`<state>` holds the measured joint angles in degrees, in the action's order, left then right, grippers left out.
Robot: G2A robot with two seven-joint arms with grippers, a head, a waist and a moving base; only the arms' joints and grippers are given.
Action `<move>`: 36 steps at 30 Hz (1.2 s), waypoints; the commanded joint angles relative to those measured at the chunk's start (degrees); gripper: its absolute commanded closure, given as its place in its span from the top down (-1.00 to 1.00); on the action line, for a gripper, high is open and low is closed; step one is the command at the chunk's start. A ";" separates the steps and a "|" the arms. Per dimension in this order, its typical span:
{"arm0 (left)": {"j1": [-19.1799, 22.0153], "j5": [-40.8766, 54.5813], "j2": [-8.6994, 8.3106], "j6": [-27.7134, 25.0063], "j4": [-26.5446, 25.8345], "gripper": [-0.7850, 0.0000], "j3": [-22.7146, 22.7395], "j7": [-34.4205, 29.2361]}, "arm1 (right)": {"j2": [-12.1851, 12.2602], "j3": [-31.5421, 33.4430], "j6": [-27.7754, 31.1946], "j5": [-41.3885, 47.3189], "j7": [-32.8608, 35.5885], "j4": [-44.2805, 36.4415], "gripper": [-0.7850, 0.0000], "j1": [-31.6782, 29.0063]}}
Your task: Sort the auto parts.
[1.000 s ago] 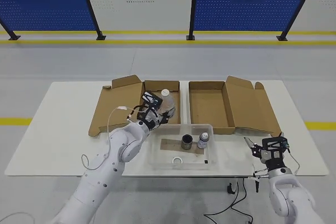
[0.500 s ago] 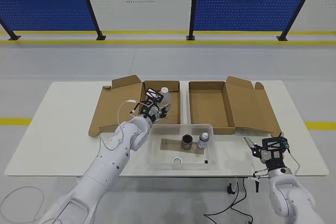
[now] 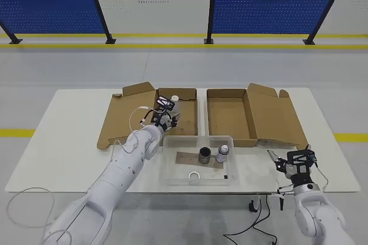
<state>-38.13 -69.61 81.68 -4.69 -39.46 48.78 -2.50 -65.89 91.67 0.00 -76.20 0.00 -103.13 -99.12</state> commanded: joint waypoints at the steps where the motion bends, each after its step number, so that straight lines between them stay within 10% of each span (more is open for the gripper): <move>1: 0.53 0.28 0.42 0.06 1.78 -1.00 -0.22 0.20 | 0.00 0.00 0.00 0.00 0.00 0.00 1.00 0.00; 15: 3.78 3.26 3.28 0.59 11.29 -1.00 -0.69 1.21 | 0.00 0.00 0.00 0.00 0.00 0.00 1.00 0.00; 18: 4.40 3.41 3.77 0.60 12.50 0.04 -0.81 1.45 | 0.00 0.00 0.00 0.00 0.00 0.00 1.00 0.00; 19: 4.61 3.47 3.92 0.65 12.85 1.00 -0.81 1.55 | 0.00 0.00 0.00 0.00 0.00 0.00 1.00 0.00; 36: 5.41 3.08 4.41 1.01 12.17 1.00 0.68 6.04 | 0.00 0.00 0.00 0.00 0.00 0.00 1.00 0.00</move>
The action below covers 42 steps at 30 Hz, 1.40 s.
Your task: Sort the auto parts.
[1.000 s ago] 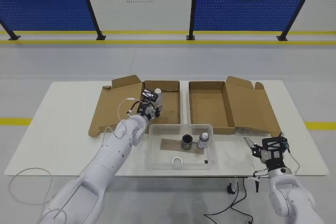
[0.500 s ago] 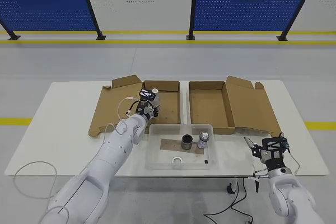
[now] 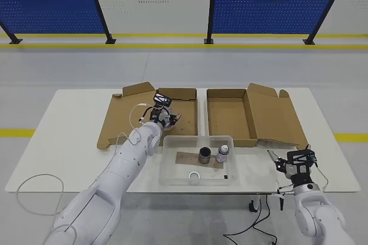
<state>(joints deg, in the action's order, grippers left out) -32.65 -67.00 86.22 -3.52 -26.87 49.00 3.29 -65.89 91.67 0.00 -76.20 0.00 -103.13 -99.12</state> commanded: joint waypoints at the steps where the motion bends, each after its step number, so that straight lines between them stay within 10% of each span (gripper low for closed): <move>1: -0.20 0.51 -0.26 -0.43 -1.05 1.00 0.74 0.39 | 0.00 0.00 0.00 0.00 0.00 0.00 1.00 0.00; 11: -5.15 -0.83 -3.17 -1.63 -14.76 1.00 5.60 0.61 | 0.00 0.00 0.00 0.00 0.00 0.00 1.00 0.00; 27: -29.90 -10.94 -9.19 -8.73 -60.13 1.00 13.32 -21.03 | 0.00 0.00 0.00 0.00 0.00 0.00 1.00 0.00; 42: -38.09 -9.56 -9.63 -9.69 -69.83 1.00 10.90 -33.34 | 0.00 0.00 0.00 0.00 0.00 0.00 1.00 0.00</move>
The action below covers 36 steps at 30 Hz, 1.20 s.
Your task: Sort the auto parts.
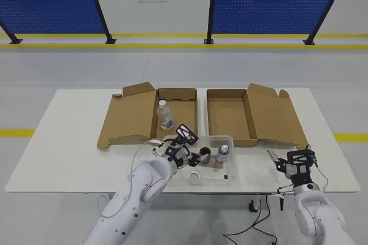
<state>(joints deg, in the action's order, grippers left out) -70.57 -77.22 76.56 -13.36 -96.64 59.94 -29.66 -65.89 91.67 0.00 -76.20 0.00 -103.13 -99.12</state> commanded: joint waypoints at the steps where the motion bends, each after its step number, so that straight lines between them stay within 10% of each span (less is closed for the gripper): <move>1: -0.30 1.75 0.06 -0.22 -0.21 1.00 -0.09 -0.52 | 0.00 0.00 0.00 0.00 0.00 0.00 1.00 0.00; 26: -0.13 2.43 0.16 0.22 -0.38 1.00 -0.19 0.25 | 0.00 0.00 0.00 0.00 0.00 0.00 1.00 0.00; 36: 6.60 12.78 1.74 5.66 1.43 1.00 -1.91 -6.84 | 0.00 0.00 0.00 0.00 0.00 0.00 1.00 0.00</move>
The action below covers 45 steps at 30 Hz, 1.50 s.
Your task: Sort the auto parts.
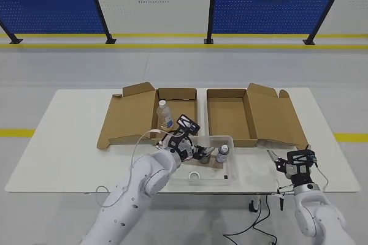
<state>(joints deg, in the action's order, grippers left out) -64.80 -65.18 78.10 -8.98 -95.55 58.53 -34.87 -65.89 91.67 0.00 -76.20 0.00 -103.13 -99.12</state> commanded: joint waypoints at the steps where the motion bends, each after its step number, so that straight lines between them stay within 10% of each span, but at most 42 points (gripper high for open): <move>1: 1.41 1.90 0.46 2.54 0.57 1.00 -1.05 -2.71 | 0.00 0.00 0.00 0.00 0.00 0.00 1.00 0.00; 16: 6.61 10.93 3.51 22.73 8.12 1.00 -5.86 -12.46 | 0.00 0.00 0.00 0.00 0.00 0.00 1.00 0.00; 28: 6.98 13.78 4.36 25.25 14.36 1.00 -5.73 -10.05 | 0.00 0.00 0.00 0.00 0.00 0.00 1.00 0.00; 38: 8.00 14.46 4.80 24.54 17.49 -0.02 -6.02 -10.32 | 0.00 0.00 0.00 0.00 0.00 0.00 1.00 0.00; 45: 8.12 14.68 5.01 24.09 18.88 -0.14 -6.22 -10.50 | 0.00 0.00 0.00 0.00 0.00 0.00 1.00 0.00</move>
<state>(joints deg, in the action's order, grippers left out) -56.68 -50.52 83.08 15.16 -76.82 52.33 -45.44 -65.89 91.67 0.00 -76.20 0.00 -103.13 -99.12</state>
